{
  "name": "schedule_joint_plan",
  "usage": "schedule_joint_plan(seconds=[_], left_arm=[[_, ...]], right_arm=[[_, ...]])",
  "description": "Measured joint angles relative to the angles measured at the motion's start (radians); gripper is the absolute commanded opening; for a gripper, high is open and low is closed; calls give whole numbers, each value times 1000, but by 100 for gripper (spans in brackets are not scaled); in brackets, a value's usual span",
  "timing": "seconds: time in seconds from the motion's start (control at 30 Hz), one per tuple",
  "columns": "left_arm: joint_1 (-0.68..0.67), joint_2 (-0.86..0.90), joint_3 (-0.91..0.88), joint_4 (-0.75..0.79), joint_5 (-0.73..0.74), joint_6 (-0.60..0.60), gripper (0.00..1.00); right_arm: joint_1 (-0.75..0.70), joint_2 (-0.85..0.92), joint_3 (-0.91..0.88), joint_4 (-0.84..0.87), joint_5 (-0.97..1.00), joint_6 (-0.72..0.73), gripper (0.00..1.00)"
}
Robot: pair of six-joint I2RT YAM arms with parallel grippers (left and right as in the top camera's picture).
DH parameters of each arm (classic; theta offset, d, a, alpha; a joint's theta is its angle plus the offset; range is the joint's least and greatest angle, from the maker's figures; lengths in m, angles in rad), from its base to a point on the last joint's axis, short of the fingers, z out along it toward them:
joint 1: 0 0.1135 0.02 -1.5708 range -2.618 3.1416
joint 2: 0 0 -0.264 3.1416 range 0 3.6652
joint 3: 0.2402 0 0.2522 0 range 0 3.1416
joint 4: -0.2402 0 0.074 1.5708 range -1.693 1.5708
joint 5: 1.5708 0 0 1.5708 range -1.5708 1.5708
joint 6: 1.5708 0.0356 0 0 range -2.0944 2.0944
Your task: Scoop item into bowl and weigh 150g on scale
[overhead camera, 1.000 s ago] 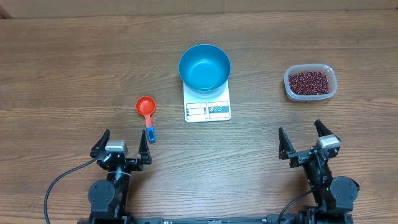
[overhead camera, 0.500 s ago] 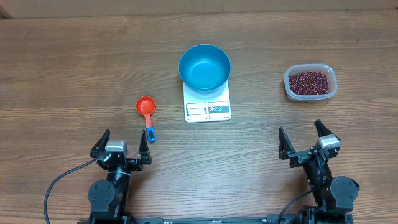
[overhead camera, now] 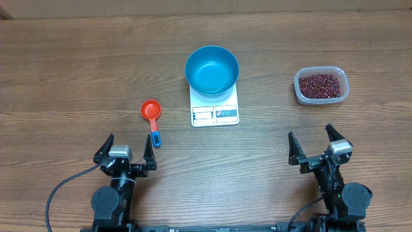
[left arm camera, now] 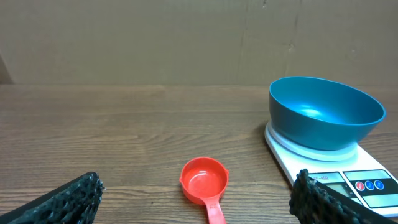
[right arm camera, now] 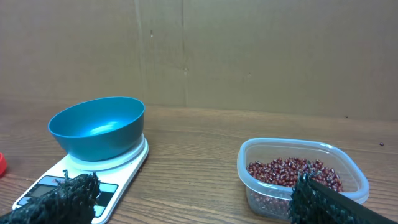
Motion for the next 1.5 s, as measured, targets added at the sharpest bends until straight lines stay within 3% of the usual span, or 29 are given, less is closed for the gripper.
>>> schedule_joint_plan(seconds=[0.97, 1.5], left_arm=[[0, 0, 3, -11, 0, -2, 100], [0, 67, 367, -412, -44, -9, 100]], right_arm=[[0, 0, 0, 0, 0, 0, 100], [0, 0, 0, 0, 0, 0, 100]])
